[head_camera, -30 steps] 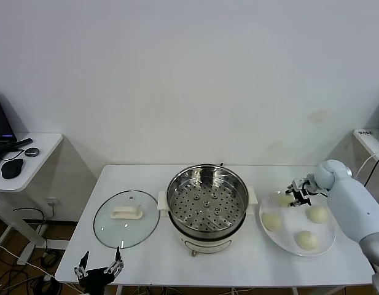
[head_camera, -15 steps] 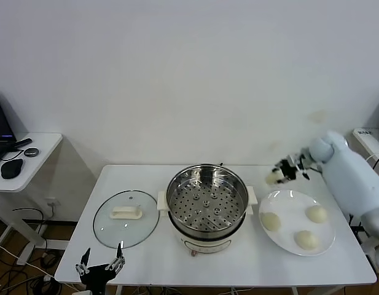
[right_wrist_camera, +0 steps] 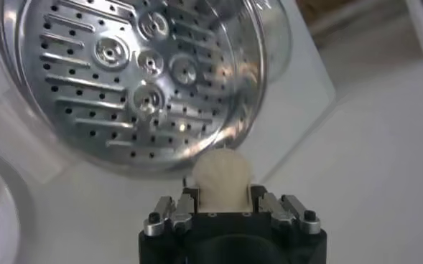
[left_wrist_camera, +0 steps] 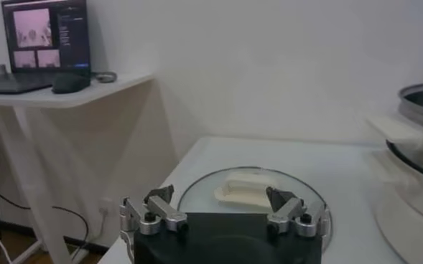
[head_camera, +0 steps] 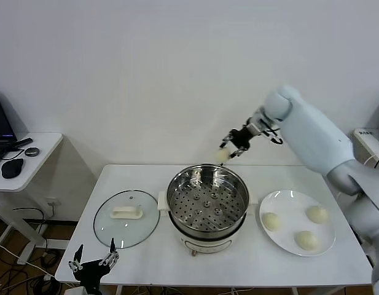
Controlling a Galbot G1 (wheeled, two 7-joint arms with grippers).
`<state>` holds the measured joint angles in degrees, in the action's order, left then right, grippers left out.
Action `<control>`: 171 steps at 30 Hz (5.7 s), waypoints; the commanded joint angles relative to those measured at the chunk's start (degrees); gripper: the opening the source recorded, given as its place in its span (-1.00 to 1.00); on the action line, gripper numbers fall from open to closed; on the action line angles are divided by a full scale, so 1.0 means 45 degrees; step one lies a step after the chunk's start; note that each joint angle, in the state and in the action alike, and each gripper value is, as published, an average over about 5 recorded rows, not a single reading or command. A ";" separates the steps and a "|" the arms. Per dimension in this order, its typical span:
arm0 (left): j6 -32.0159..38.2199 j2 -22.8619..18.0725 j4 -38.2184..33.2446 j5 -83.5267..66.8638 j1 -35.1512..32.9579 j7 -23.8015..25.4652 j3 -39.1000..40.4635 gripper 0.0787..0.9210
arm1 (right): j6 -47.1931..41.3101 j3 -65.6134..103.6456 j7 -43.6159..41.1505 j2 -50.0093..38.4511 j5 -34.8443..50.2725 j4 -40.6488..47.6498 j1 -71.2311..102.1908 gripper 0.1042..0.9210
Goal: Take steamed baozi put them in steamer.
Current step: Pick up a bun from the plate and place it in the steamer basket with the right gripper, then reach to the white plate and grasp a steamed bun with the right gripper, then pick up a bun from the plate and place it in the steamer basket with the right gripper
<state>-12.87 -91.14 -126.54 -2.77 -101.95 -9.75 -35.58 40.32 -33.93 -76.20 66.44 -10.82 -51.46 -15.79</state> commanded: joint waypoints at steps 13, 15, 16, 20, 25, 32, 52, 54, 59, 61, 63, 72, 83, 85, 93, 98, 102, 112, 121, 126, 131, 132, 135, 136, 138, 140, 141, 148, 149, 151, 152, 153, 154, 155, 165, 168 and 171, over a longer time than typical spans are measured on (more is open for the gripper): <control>-0.0008 -0.0107 0.0003 -0.0232 -0.0093 -0.0212 0.0080 0.77 | 0.1593 -0.1984 0.0108 0.1606 -0.3132 -0.1091 0.0168 -0.16; -0.0009 -0.0109 -0.0015 -0.0234 -0.0084 -0.0222 0.0074 0.77 | 0.1594 -0.1757 0.0219 0.1742 -0.3589 -0.0818 0.0396 -0.16; -0.0010 -0.0110 -0.0035 -0.0237 -0.0087 -0.0224 0.0070 0.77 | 0.1594 -0.1646 0.0271 0.1791 -0.3796 -0.0708 0.0513 -0.16; -0.0009 -0.0115 -0.0135 -0.0258 -0.0138 -0.0237 0.0052 0.77 | 0.1597 -0.1328 0.0426 0.1933 -0.4382 -0.0315 0.0930 -0.15; -0.0008 -0.0117 -0.0092 -0.0274 -0.0149 -0.0277 0.0021 0.77 | 0.1593 -0.1285 0.0456 0.1937 -0.4380 -0.0180 0.1266 -0.15; -0.0011 -0.0115 -0.0098 -0.0280 -0.0129 -0.0278 0.0026 0.77 | 0.1590 -0.1301 0.0795 0.1902 -0.4314 -0.0191 0.1358 -0.08; -0.0141 -0.0095 -0.0239 -0.0271 -0.0082 -0.0155 0.0158 0.77 | 0.0060 -0.1029 0.0914 -0.1564 0.0838 -0.2745 -0.0691 0.76; -0.0182 -0.0083 -0.0219 -0.0269 -0.0060 -0.0110 0.0173 0.77 | -0.1187 -0.1074 0.1294 -0.2558 0.1628 -0.3330 -0.0988 0.76; -0.0239 0.0054 -0.0128 -0.0297 -0.0038 -0.0052 0.0218 0.77 | -0.5094 -0.1198 0.2248 -0.4993 0.3139 -0.4384 -0.1171 0.76; -0.0242 0.0120 -0.0097 -0.0306 -0.0017 -0.0013 0.0246 0.77 | -0.6867 -0.1092 0.2227 -0.5944 0.3197 -0.4616 -0.0965 0.76; -0.0240 0.0163 -0.0062 -0.0298 0.0032 0.0048 0.0281 0.77 | -0.8375 -0.1084 0.2139 -0.6752 0.2985 -0.4711 -0.0670 0.76; -0.0233 0.0371 0.0045 -0.0321 0.0081 0.0123 0.0264 0.77 | -1.2021 -0.0826 0.1198 -0.9820 0.2701 -0.6627 0.2710 0.76; -0.0238 0.0262 0.0088 -0.0306 -0.0133 0.0040 0.0194 0.77 | -1.2922 0.0826 0.0915 -0.9419 0.1217 -0.7243 0.6561 0.76; -0.0240 0.0236 0.0140 -0.0291 -0.0149 0.0033 0.0188 0.77 | -1.2905 0.0756 0.0925 -0.9106 0.1073 -0.6983 0.6707 0.76; -0.0324 0.0185 0.0258 -0.0241 -0.0044 0.0108 0.0078 0.77 | -1.2625 0.1035 0.1357 -0.7274 0.0783 -0.5696 0.6749 0.76; -0.0343 0.0171 0.0327 -0.0237 -0.0021 0.0137 -0.0032 0.77 | -1.2331 0.1062 0.1523 -0.6218 0.0438 -0.4898 0.6419 0.76; -0.0351 0.0147 0.0394 -0.0241 0.0005 0.0150 -0.0100 0.77 | -1.2258 0.0865 0.1469 -0.5847 0.0338 -0.4684 0.6309 0.76; -0.0376 0.0192 0.0515 -0.0243 0.0066 0.0162 -0.0112 0.77 | -1.1885 0.0896 0.1697 -0.5362 -0.0379 -0.4075 0.6361 0.76; -0.0380 0.0210 0.0576 -0.0251 0.0054 0.0156 -0.0101 0.77 | -1.1887 0.0950 0.1696 -0.5243 -0.0576 -0.3929 0.6440 0.76; -0.0404 0.0195 0.0603 -0.0268 0.0080 0.0149 -0.0087 0.77 | -1.1893 0.1129 0.1468 -0.5236 -0.0795 -0.3875 0.6561 0.75; -0.0410 0.0161 0.0692 -0.0267 0.0132 0.0129 -0.0068 0.77 | -1.1939 0.1169 0.1489 -0.5196 -0.0679 -0.3814 0.6574 0.55; -0.0410 0.0156 0.0702 -0.0266 0.0132 0.0129 -0.0057 0.77 | -1.1937 0.1176 0.1474 -0.5180 -0.0663 -0.3802 0.6569 0.48; -0.0409 0.0155 0.0734 -0.0259 0.0138 0.0128 -0.0023 0.77 | -1.1905 0.1194 0.1392 -0.5138 -0.0598 -0.3751 0.6520 0.29; -0.0408 0.0153 0.0746 -0.0256 0.0146 0.0127 -0.0014 0.77 | -1.1900 0.1200 0.1344 -0.5132 -0.0572 -0.3735 0.6489 0.23; -0.0407 0.0147 0.0768 -0.0251 0.0169 0.0128 0.0011 0.77 | -1.1912 0.1188 0.1256 -0.5169 -0.0492 -0.3742 0.6400 0.15; -0.0406 0.0135 0.0811 -0.0236 0.0213 0.0128 0.0064 0.77 | -1.1923 0.1132 0.1155 -0.5295 -0.0404 -0.3812 0.6245 0.07; -0.0406 0.0129 0.0849 -0.0223 0.0249 0.0126 0.0103 0.77 | -1.1925 0.1050 0.1112 -0.5406 -0.0309 -0.3874 0.6106 0.05; -0.0383 0.0006 0.1241 -0.0189 0.0690 0.0085 0.0513 0.77 | -1.2088 -0.0955 0.0654 -0.6751 0.1058 -0.4507 0.3401 0.01; -0.0375 0.0014 0.1267 -0.0200 0.0746 0.0080 0.0564 0.77 | -1.2161 -0.1229 0.0548 -0.6923 0.1356 -0.4597 0.2869 0.01; -0.0370 0.0027 0.1298 -0.0240 0.0841 0.0073 0.0601 0.77 | -1.2356 -0.1816 0.0350 -0.7175 0.2040 -0.4820 0.1832 0.01; -0.0376 0.0032 0.1314 -0.0254 0.0887 0.0070 0.0583 0.77 | -1.2477 -0.2226 0.0249 -0.7263 0.2437 -0.4981 0.1241 0.01; -0.0380 0.0041 0.1342 -0.0251 0.0925 0.0064 0.0544 0.77 | -1.2587 -0.2668 0.0164 -0.7320 0.2824 -0.5148 0.0619 0.01; -0.0390 0.0069 0.1391 -0.0246 0.0961 0.0045 0.0481 0.77 | -1.2699 -0.3221 0.0092 -0.7294 0.3275 -0.5316 -0.0055 0.01; -0.0408 0.0103 0.1447 -0.0240 0.0996 0.0025 0.0409 0.77 | -1.2824 -0.3842 0.0018 -0.7213 0.3756 -0.5469 -0.0856 0.01; -0.0365 0.0370 0.1511 -0.0211 0.1082 -0.0135 0.0350 0.77 | -1.4616 -0.7253 -0.0333 -0.3744 0.6989 -0.5479 -0.5662 0.01; -0.0315 0.0351 0.1629 -0.0291 0.1091 -0.0196 0.0367 0.77 | -1.5400 -0.7641 -0.0306 -0.2580 0.7655 -0.5568 -0.5759 0.01; -0.0287 0.0373 0.1647 -0.0365 0.1104 -0.0252 0.0350 0.77 | -1.6119 -0.7782 -0.0183 -0.1478 0.7816 -0.5644 -0.5356 0.01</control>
<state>-14.24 -89.78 -119.66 -4.16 -97.36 -10.53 -33.84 -24.65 -60.34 -76.56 47.97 15.04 -75.96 -30.23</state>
